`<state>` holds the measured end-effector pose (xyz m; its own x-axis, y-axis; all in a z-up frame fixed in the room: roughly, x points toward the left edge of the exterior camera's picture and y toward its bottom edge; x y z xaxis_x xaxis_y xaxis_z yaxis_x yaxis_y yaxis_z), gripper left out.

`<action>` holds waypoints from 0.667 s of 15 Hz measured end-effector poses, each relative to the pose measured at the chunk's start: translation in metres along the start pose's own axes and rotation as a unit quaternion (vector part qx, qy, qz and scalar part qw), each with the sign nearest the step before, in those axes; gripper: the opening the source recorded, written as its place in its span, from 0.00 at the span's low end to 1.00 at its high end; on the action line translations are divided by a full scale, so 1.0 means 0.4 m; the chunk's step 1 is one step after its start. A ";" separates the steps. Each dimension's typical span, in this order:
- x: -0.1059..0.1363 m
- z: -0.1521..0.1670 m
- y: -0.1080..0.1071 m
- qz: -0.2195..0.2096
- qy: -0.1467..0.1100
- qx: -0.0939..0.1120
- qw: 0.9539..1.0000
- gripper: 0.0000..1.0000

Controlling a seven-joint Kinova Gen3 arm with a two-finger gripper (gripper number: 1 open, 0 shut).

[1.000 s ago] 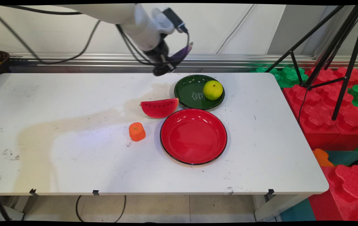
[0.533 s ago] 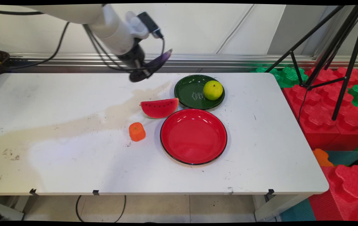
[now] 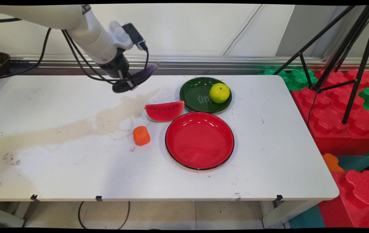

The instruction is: Place the picked object on the table

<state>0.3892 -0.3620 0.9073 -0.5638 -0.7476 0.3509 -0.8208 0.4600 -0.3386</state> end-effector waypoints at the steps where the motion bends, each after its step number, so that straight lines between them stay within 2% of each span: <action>1: -0.010 0.012 -0.005 0.000 -0.008 -0.002 1.000 0.00; 7: -0.023 0.116 -0.020 0.005 -0.044 -0.014 0.999 0.00; 10: -0.021 0.161 -0.025 0.009 -0.053 -0.019 0.998 0.00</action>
<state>0.4080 -0.3914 0.8516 -0.5671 -0.7845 0.2510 -0.8148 0.4896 -0.3106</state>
